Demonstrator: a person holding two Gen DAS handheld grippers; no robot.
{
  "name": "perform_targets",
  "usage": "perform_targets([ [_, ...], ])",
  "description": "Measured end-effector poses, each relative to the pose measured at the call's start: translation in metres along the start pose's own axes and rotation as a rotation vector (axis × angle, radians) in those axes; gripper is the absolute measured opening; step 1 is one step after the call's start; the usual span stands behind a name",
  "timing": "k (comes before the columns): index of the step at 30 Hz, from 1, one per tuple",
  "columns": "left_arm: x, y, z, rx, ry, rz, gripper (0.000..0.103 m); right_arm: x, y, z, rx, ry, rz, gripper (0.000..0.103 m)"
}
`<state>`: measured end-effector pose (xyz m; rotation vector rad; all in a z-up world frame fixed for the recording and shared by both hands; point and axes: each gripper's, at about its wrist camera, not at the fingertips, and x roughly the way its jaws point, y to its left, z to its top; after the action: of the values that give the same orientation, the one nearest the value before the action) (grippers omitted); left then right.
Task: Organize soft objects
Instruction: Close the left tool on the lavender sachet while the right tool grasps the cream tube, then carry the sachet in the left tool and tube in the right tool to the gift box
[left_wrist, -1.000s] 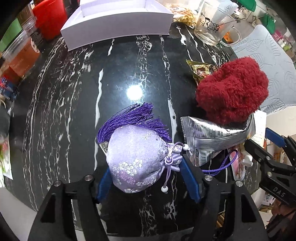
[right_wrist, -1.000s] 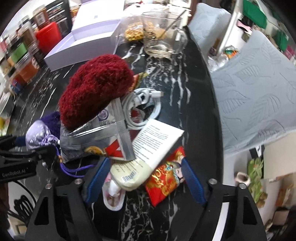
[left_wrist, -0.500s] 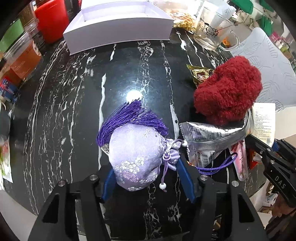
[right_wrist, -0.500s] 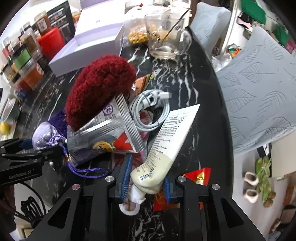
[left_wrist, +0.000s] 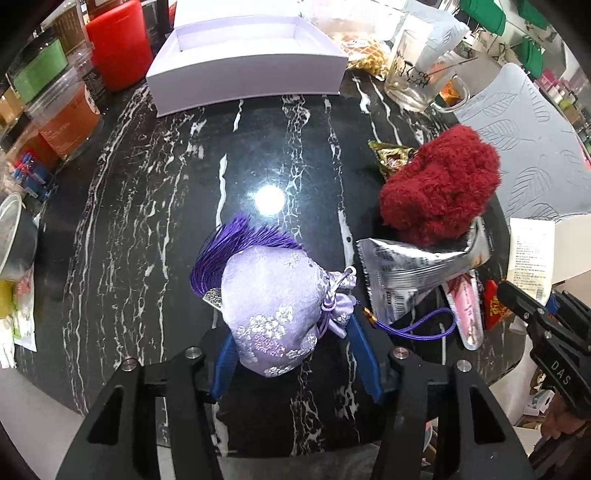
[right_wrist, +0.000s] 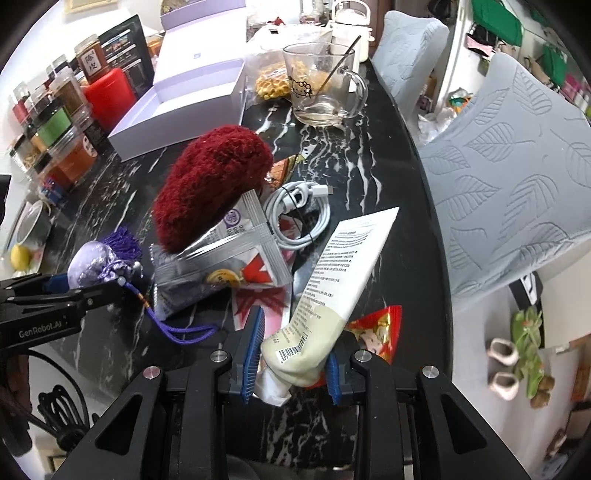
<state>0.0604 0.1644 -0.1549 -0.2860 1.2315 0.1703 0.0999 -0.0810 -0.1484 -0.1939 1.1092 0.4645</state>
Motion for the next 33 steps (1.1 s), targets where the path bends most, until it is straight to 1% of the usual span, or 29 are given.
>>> perform_targets([
  [5,-0.020,-0.001,-0.004,-0.001,-0.029,0.001,0.055,-0.014,0.001,-0.001,-0.004,-0.021,0.011,0.029],
  [11,-0.054,-0.005,-0.006,-0.001,-0.079,0.003,0.054,-0.038,0.003,0.000,-0.023,-0.062,0.021,0.029],
  [13,-0.057,-0.013,0.001,-0.002,-0.092,0.002,0.054,-0.048,0.004,0.001,-0.033,-0.080,0.025,0.029],
  [18,-0.083,-0.024,0.000,-0.003,-0.133,-0.004,0.054,-0.072,0.006,0.001,-0.054,-0.118,0.036,0.029],
  [25,-0.126,-0.041,-0.009,-0.001,-0.203,-0.017,0.054,-0.102,0.010,-0.004,-0.089,-0.163,0.082,0.029],
  [33,-0.161,-0.049,-0.014,-0.025,-0.268,-0.038,0.054,-0.127,0.022,-0.004,-0.118,-0.199,0.149,0.029],
])
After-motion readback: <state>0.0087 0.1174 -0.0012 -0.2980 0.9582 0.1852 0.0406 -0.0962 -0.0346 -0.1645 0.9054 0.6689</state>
